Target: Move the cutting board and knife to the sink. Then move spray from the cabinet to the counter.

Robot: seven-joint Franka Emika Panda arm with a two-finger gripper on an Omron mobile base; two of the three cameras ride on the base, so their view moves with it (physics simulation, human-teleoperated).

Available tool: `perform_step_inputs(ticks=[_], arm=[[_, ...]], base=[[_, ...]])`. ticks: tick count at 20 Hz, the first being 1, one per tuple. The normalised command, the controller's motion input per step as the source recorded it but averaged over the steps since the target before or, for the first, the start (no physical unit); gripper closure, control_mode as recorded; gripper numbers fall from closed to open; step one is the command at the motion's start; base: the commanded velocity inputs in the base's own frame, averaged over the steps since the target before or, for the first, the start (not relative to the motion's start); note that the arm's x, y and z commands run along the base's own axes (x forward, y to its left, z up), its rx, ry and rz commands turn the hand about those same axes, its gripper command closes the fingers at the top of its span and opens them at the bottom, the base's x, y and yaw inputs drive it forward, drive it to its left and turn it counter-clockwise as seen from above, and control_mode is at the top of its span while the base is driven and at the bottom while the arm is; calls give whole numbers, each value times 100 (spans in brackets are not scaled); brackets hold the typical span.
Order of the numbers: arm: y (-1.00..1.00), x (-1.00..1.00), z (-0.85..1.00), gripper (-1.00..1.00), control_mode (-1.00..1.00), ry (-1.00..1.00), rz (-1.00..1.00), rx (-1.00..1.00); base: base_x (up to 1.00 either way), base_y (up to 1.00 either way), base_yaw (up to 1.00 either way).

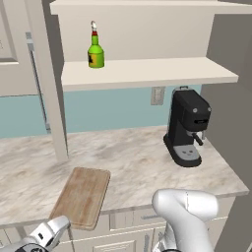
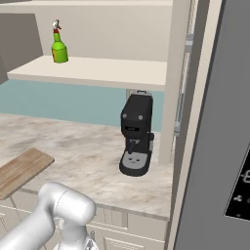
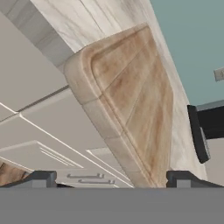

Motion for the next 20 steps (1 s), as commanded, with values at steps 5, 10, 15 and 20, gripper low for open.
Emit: perform_step_inputs(ticks=[5, 10, 15, 20], arm=[[-16, 28, 0, -100, -100, 0, 0, -3], [-13, 31, -11, -100, -100, 0, 1, 0], [-6, 16, -20, -100, -100, 0, 0, 0], [-2, 7, -17, -100, -100, 0, 0, 0]], base=[[0, 0, 0], [0, 0, 0], [0, 0, 0], [0, 0, 0]])
